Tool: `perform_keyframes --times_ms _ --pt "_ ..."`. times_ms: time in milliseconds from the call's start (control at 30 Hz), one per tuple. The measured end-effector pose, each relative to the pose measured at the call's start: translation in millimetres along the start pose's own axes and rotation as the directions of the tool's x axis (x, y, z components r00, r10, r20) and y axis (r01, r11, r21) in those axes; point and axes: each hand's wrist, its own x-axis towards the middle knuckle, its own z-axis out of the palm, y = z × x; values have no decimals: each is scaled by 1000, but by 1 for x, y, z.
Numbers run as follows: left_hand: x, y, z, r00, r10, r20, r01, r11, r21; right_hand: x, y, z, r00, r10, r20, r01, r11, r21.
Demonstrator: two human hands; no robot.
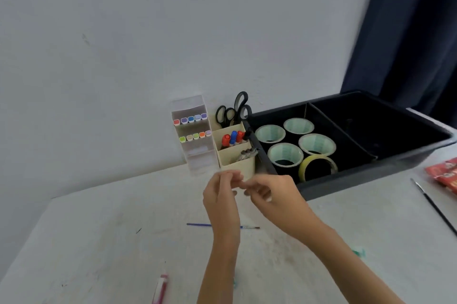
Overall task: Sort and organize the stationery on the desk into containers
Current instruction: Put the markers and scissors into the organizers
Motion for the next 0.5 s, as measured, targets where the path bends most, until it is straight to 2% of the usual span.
perform_keyframes --times_ms 67,167,233,300,367,500 --pt "-19 -4 11 998 -14 69 13 1000 6 -24 19 -11 997 75 12 -75 997 13" --pt "-43 -14 27 991 -54 123 54 999 8 -59 55 -24 976 206 -75 -210 976 -53" --pt "-57 -20 37 987 -81 141 82 997 3 -80 76 -32 949 298 -108 -314 927 -203" --pt "-70 -26 46 980 -112 165 112 994 6 -98 89 -40 927 369 -63 -363 845 -392" --pt "-81 -30 54 973 -139 183 138 990 17 -112 95 -43 917 397 -33 -370 818 -440" --pt "-99 -35 69 965 -172 197 165 985 50 -128 108 -40 929 353 -116 -369 849 -378"
